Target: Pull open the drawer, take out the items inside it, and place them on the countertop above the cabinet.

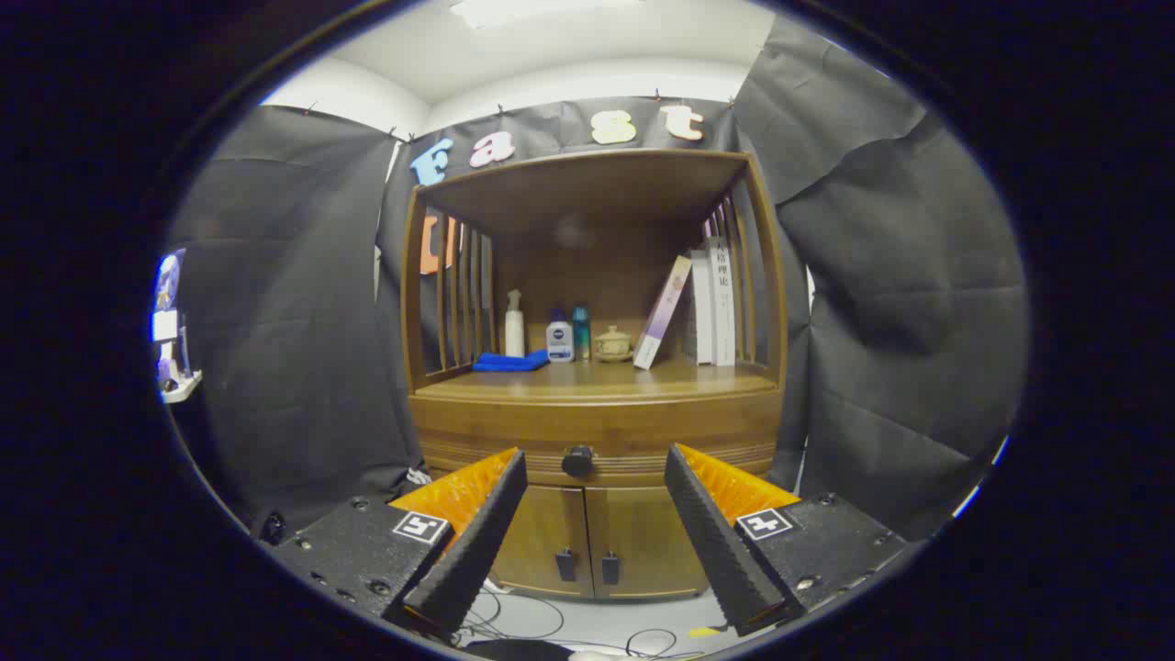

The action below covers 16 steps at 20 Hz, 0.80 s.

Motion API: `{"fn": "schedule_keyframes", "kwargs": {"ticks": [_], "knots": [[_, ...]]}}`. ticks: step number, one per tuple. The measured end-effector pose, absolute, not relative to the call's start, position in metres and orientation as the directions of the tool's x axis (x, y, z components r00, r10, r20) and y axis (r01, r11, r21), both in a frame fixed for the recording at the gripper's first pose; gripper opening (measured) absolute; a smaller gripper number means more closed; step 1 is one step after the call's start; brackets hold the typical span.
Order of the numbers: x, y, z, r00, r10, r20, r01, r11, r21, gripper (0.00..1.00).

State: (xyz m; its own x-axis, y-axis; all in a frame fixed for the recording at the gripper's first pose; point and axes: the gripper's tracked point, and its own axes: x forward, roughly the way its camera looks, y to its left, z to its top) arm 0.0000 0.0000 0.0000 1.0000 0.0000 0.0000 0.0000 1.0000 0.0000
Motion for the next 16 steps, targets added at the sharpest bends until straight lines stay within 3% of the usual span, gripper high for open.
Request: {"fn": "schedule_keyframes", "kwargs": {"ticks": [16], "knots": [[0.004, -0.012, 0.0, 0.996, -0.08, 0.026, 0.08, 0.997, 0.02, 0.99]]}}
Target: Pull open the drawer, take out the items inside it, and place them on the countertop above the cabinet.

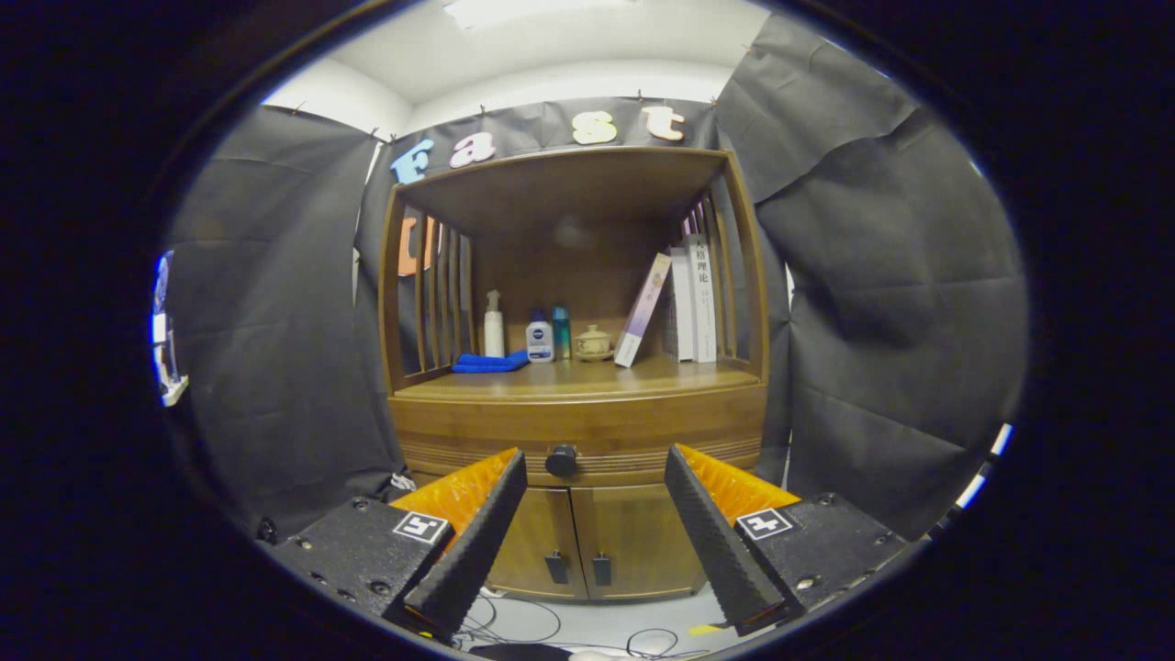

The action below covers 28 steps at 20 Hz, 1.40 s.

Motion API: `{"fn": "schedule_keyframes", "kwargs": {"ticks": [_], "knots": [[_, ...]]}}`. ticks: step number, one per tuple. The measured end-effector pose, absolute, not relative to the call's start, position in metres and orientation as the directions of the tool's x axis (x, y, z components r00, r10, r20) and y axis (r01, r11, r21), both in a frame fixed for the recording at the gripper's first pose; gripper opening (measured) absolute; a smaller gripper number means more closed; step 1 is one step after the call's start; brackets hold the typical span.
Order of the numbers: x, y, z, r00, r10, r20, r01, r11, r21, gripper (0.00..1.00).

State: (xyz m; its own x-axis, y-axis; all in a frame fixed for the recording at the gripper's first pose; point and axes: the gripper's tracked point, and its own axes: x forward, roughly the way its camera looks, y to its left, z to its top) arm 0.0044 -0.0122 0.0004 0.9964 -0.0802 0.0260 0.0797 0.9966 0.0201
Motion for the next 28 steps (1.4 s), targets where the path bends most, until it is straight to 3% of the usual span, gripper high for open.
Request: {"fn": "schedule_keyframes", "kwargs": {"ticks": [14, 28], "knots": [[0.081, -0.024, 0.016, 0.991, -0.13, 0.014, 0.131, 0.991, -0.018, 0.99], [0.209, 0.008, -0.053, 0.996, -0.061, -0.07, 0.059, 0.998, -0.03, 0.99]]}}
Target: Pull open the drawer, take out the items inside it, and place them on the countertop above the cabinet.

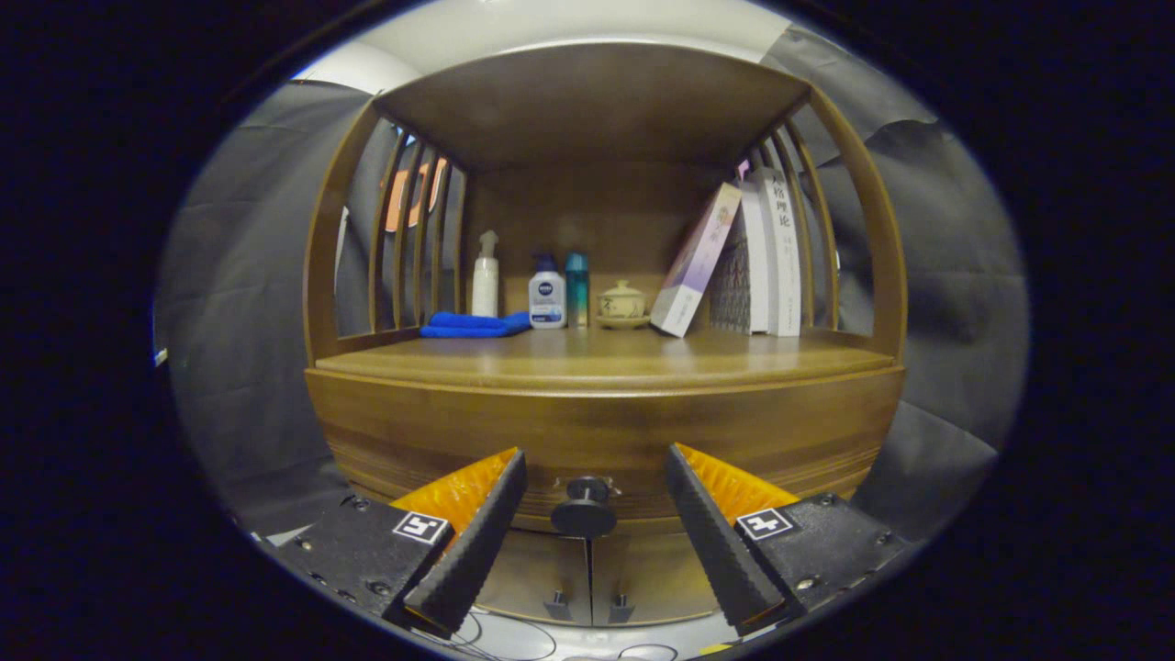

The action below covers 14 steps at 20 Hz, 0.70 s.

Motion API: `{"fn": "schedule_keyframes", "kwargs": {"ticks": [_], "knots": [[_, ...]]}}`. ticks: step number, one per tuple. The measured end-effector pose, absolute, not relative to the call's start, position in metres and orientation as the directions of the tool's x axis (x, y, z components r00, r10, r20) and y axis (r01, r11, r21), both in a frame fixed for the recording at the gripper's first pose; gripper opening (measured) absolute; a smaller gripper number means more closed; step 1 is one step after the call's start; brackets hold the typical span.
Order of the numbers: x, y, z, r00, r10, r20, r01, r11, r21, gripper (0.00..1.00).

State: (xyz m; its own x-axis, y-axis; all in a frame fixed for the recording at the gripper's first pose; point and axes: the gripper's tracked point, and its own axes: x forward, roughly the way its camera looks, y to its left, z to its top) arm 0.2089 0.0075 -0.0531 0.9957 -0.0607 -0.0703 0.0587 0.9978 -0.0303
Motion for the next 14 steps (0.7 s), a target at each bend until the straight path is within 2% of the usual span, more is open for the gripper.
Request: {"fn": "schedule_keyframes", "kwargs": {"ticks": [3, 5, 14], "knots": [[0.221, 0.009, -0.069, 0.994, -0.068, -0.085, 0.066, 0.997, -0.028, 0.99], [0.227, 0.011, -0.08, 0.992, -0.068, -0.108, 0.068, 0.998, -0.006, 0.95], [0.231, 0.004, -0.088, 0.985, -0.121, -0.123, 0.124, 0.992, 0.013, 0.47]]}}
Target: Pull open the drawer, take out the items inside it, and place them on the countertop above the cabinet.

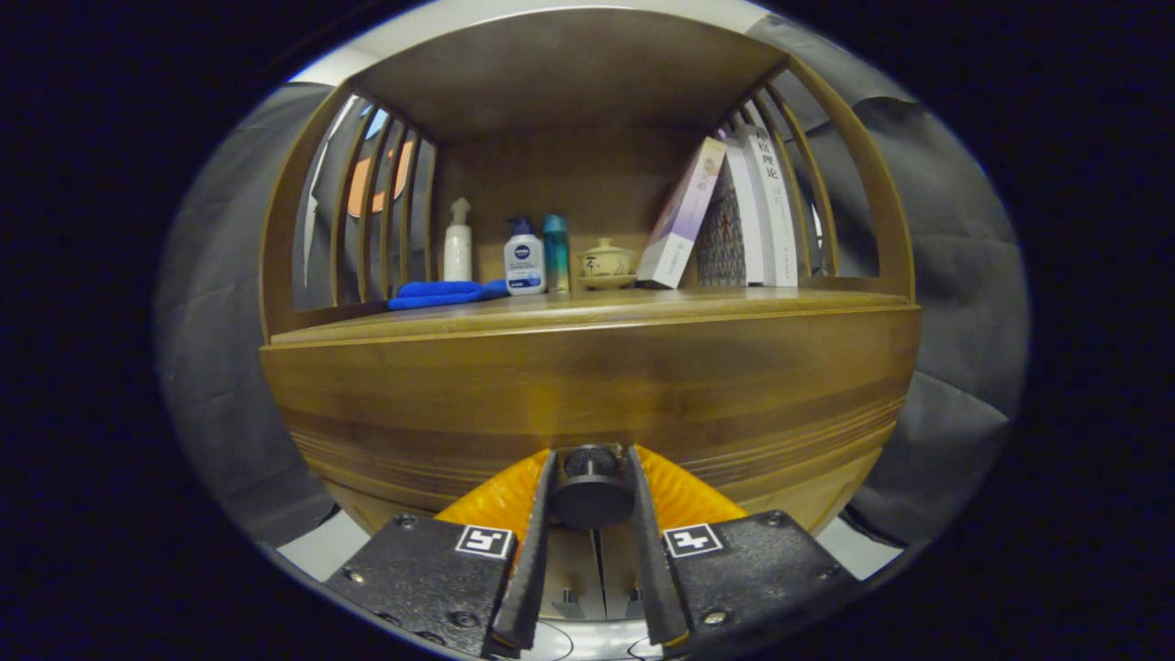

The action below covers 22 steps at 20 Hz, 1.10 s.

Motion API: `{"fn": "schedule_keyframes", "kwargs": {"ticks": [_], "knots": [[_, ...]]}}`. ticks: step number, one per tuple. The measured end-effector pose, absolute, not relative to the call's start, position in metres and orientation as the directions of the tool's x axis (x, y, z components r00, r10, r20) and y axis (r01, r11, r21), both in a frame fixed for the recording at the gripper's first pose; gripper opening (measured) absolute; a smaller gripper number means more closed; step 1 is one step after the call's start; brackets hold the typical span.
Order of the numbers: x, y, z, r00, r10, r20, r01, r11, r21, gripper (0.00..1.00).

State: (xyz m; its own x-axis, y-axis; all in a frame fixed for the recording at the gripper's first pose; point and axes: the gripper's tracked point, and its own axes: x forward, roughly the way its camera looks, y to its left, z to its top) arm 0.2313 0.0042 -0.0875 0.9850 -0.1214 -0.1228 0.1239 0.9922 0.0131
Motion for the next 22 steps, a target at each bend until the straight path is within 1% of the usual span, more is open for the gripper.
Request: {"fn": "schedule_keyframes", "kwargs": {"ticks": [6, 22], "knots": [[0.222, 0.004, -0.088, 0.983, -0.126, -0.136, 0.126, 0.992, -0.004, 0.39], [0.135, 0.016, -0.096, 0.978, -0.125, -0.166, 0.128, 0.992, 0.004, 0.38]]}}
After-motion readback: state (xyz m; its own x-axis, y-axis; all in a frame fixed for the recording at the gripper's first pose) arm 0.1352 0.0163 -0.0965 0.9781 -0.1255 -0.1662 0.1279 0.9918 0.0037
